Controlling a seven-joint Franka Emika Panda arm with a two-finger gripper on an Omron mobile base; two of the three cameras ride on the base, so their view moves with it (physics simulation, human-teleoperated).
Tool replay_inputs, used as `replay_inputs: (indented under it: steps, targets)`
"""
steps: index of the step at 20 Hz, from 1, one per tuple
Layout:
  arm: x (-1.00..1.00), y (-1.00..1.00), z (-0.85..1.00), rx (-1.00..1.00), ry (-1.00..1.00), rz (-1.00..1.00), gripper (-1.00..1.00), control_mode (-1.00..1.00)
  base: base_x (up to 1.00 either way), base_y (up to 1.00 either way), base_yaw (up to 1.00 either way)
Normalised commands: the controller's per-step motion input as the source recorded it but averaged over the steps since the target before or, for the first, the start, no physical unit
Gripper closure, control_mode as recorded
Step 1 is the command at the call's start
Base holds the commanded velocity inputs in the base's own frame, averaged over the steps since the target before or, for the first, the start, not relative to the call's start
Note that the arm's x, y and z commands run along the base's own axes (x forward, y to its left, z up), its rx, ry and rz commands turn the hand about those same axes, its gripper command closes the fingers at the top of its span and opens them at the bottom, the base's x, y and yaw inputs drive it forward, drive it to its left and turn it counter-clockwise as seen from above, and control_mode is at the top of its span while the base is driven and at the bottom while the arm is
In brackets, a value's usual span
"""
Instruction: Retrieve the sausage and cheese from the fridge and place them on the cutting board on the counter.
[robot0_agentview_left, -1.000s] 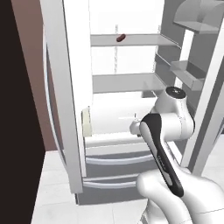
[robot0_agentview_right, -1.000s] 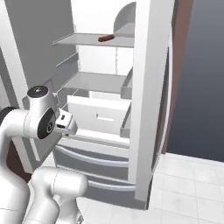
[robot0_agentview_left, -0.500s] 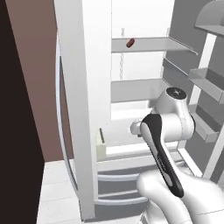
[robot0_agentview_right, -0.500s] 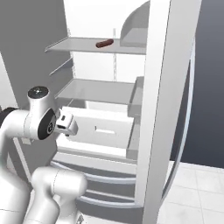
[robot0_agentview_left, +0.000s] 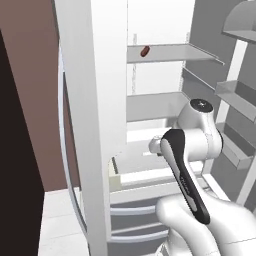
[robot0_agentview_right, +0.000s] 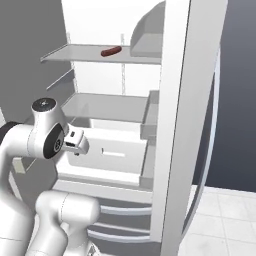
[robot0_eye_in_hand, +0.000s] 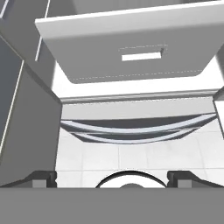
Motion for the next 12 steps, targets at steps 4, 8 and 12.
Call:
replay_inputs:
  steps: [4,8,12]
  targets:
    - [0.0,0.0,0.0,0.0,0.0,0.0,-1.0,1.0,0.52,0.01,-0.07]
    - [0.0,0.0,0.0,0.0,0.0,0.0,-1.0,1.0,0.52,0.01,0.0]
    - [0.0,0.0,0.0,0.0,0.0,0.0,-1.0,1.0,0.37,0.0,0.0]
